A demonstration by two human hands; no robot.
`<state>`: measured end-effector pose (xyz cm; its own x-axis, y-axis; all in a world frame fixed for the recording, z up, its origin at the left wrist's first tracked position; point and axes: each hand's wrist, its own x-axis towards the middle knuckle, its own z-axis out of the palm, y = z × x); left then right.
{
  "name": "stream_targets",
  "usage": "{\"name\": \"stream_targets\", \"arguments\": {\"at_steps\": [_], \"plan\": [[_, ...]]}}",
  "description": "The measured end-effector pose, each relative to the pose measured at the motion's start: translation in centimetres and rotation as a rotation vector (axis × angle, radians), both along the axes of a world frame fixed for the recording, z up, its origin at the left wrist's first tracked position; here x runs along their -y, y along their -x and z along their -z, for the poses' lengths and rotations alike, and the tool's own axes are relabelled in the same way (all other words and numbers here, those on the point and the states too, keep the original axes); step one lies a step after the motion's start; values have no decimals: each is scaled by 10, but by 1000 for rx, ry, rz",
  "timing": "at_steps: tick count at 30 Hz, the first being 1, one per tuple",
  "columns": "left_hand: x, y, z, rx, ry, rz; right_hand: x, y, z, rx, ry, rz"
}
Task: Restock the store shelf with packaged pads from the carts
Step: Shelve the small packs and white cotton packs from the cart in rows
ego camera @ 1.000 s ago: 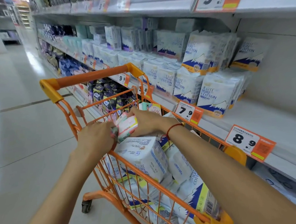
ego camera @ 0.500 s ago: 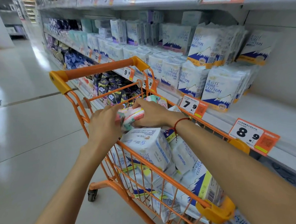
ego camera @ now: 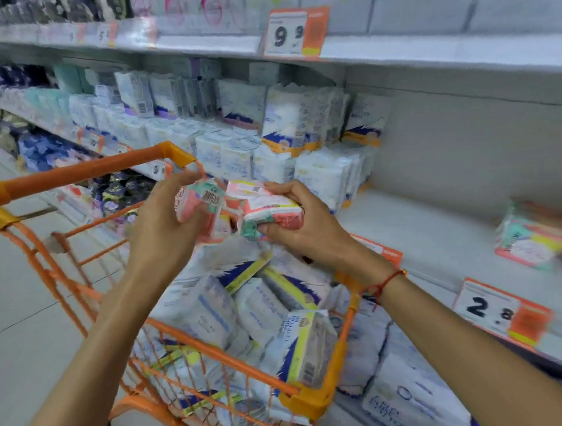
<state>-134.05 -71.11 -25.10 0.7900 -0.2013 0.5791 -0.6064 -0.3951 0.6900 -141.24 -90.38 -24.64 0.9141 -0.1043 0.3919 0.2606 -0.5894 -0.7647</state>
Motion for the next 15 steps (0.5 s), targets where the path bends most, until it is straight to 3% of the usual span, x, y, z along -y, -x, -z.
{"name": "stream_targets", "arguments": {"at_steps": [8, 12, 15], "plan": [[82, 30, -20, -3, -88, 213, 87, 81, 4, 62, -95, 183], [155, 33, -38, -73, -199, 434, 139, 120, 13, 82, -44, 367], [229, 40, -35, -92, -365, 552, 174, 143, 30, 32, 154, 565]]}}
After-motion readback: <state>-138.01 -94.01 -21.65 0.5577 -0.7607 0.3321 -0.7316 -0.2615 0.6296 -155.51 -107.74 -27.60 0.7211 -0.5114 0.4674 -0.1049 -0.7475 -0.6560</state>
